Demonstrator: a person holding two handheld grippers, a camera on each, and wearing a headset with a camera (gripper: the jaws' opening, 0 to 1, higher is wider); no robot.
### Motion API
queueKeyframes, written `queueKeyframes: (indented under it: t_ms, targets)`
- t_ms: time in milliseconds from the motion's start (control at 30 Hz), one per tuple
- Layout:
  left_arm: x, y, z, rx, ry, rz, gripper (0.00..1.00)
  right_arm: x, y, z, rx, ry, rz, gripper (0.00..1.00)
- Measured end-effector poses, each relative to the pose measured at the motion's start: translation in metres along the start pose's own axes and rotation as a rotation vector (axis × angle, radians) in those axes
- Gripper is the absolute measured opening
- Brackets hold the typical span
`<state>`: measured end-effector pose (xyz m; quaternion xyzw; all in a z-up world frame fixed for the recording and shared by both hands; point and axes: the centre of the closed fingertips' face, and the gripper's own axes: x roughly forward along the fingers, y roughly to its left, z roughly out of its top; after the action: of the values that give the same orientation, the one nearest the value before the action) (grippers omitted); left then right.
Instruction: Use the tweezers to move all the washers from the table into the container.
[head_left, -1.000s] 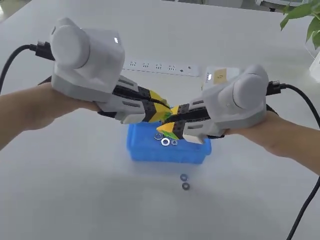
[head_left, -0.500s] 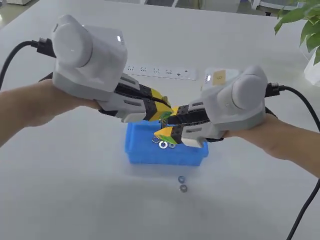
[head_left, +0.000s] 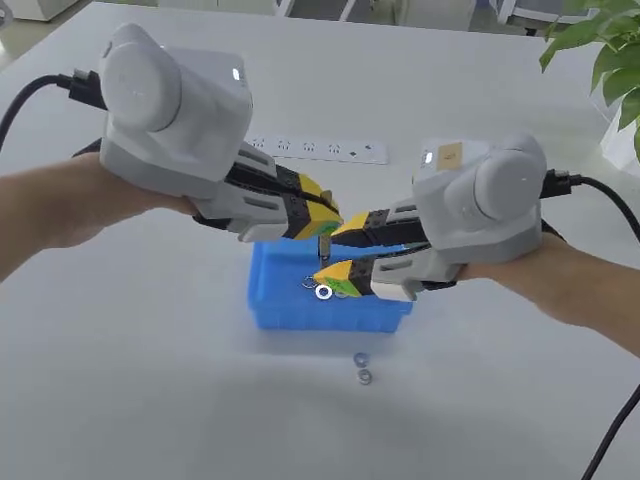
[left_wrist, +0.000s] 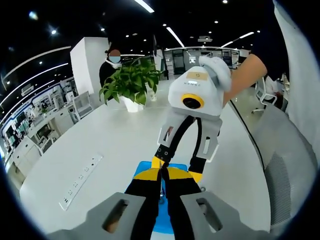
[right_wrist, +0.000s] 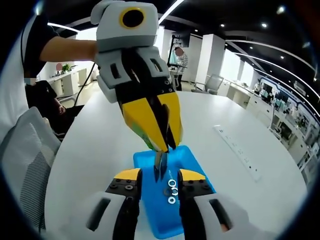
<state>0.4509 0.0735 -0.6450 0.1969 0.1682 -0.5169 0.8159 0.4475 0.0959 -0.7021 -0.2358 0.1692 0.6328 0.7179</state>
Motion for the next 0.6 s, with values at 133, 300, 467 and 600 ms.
queueKeyframes:
  t_ms: [133, 300, 467, 600]
  targets:
    - [-0.002, -0.002, 0.009, 0.039, -0.004, 0.017, 0.06, -0.013, 0.005, 0.013, 0.041, -0.093, -0.007, 0.37]
    - [-0.003, -0.009, 0.020, 0.058, -0.009, 0.005, 0.06, -0.028, 0.017, 0.012, 0.029, -0.106, -0.013, 0.52]
    - [-0.002, -0.019, 0.024, 0.066, -0.011, -0.005, 0.06, -0.038, 0.025, 0.000, 0.040, -0.098, -0.026, 0.58]
    - [-0.002, -0.027, 0.026, 0.064, -0.015, -0.010, 0.06, -0.045, 0.030, -0.016, 0.066, -0.083, -0.041, 0.62]
